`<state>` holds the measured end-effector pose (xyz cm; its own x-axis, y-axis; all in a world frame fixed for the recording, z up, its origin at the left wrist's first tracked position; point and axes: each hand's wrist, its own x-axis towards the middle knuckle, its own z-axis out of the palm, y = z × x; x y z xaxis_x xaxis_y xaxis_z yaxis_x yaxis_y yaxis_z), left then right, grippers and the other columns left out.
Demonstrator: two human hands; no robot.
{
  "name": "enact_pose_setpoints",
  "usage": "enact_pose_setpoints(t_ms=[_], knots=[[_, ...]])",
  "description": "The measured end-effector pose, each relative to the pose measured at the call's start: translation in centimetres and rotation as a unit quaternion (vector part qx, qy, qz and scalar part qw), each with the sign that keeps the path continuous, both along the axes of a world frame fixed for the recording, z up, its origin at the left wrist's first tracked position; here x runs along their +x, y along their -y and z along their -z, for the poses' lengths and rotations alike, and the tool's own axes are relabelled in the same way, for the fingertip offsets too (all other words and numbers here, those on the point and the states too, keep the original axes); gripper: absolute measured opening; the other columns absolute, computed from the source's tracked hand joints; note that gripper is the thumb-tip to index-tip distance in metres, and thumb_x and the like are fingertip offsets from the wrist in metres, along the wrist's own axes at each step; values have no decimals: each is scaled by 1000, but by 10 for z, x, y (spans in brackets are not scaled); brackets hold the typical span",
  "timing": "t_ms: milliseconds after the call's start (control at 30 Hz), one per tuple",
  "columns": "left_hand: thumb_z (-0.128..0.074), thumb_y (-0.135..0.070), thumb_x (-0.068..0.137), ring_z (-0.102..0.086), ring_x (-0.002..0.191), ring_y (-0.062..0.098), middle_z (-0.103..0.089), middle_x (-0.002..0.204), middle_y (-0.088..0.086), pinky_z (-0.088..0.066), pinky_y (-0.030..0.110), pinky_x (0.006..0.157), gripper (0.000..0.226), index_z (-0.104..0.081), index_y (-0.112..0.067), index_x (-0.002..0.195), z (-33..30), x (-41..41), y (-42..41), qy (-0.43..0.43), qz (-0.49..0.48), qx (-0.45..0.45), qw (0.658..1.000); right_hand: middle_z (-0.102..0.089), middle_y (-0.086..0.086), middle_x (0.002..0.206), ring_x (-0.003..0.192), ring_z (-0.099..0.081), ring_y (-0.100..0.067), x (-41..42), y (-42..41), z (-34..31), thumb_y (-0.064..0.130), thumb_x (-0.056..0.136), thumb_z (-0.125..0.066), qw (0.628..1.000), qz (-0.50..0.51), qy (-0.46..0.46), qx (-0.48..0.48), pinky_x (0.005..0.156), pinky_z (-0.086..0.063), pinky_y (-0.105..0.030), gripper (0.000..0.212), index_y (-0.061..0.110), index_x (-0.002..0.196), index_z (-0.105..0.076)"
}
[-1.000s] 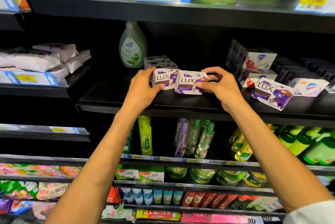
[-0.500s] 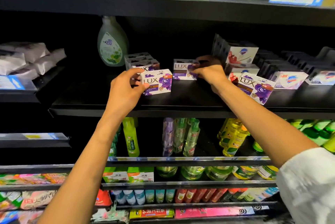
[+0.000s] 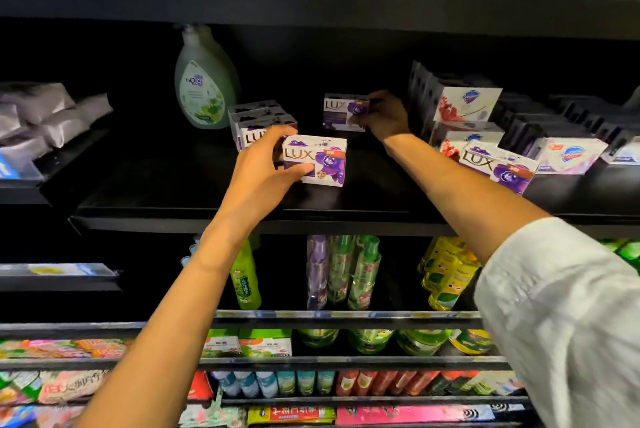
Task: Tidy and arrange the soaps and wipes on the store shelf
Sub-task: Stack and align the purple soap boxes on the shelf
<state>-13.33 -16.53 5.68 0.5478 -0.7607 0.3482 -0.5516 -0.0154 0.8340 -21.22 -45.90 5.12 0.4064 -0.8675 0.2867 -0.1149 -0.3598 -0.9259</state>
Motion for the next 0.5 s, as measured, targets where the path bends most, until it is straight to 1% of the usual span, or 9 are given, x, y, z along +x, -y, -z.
enact_pose_setpoints(t_ms=[33,67,100,167,233,267,367,433,500], knots=[[-81,-17,90,-62,98,-15,-66,107,-23,-49,8,78,54,-56,-26,138,1,0,0,-1,4,-1,1000,-62,-21,114,115,-63,-31,2,1,-1,-18,66,-86,1000,-2,-2,5,98,-53,-37,59,-2,112,-53],[-80,-18,91,-63,100,-12,-67,109,-21,-52,12,81,55,-55,-26,139,2,0,0,3,5,-1,1000,-64,-24,120,118,-62,-33,5,5,-2,-17,68,-86,1000,-1,-7,5,98,-52,-35,58,-5,116,-55],[-80,-18,91,-64,103,-8,-68,112,-18,-54,18,86,57,-54,-27,140,3,1,0,7,6,1,1000,-65,-27,124,120,-62,-34,10,9,-3,-15,69,-86,1000,1,-10,4,98,-51,-35,56,-4,115,-56],[-80,-18,91,-66,108,1,-69,118,-13,-57,26,92,60,-53,-28,143,4,3,2,17,3,5,1000,-66,-27,125,123,-62,-36,20,21,-6,-14,68,-87,1000,5,-12,7,101,-51,-40,50,5,103,-56],[-80,-18,90,-66,109,4,-69,121,-12,-57,29,95,61,-52,-29,143,5,4,4,25,1,9,1000,-67,-20,118,123,-63,-36,30,32,-8,-10,70,-88,1000,3,-29,11,102,-52,-42,46,17,88,-55],[-81,-18,90,-66,110,4,-69,121,-12,-57,30,96,61,-53,-29,143,5,4,5,26,0,10,1000,-68,-18,118,123,-64,-34,35,39,-8,-7,71,-88,999,3,-38,13,102,-53,-42,46,21,85,-54],[-82,-17,89,-67,108,6,-70,119,-13,-57,35,96,60,-54,-28,141,7,5,5,33,0,2,999,-68,-20,126,124,-63,-31,46,56,-3,-3,65,-93,998,31,-47,4,104,-51,-41,51,20,90,-55],[-81,-20,89,-68,106,10,-71,115,-12,-57,35,94,57,-55,-29,139,8,5,5,47,2,2,999,-70,-15,120,120,-65,-29,50,65,0,2,61,-96,997,41,-58,-13,104,-52,-43,58,19,98,-56],[-81,-22,89,-68,105,13,-72,114,-11,-57,34,92,56,-55,-28,138,8,5,4,61,4,2,998,-68,-5,111,111,-65,-21,47,64,-2,11,65,-95,995,40,-90,-24,101,-53,-35,54,21,102,-57]])
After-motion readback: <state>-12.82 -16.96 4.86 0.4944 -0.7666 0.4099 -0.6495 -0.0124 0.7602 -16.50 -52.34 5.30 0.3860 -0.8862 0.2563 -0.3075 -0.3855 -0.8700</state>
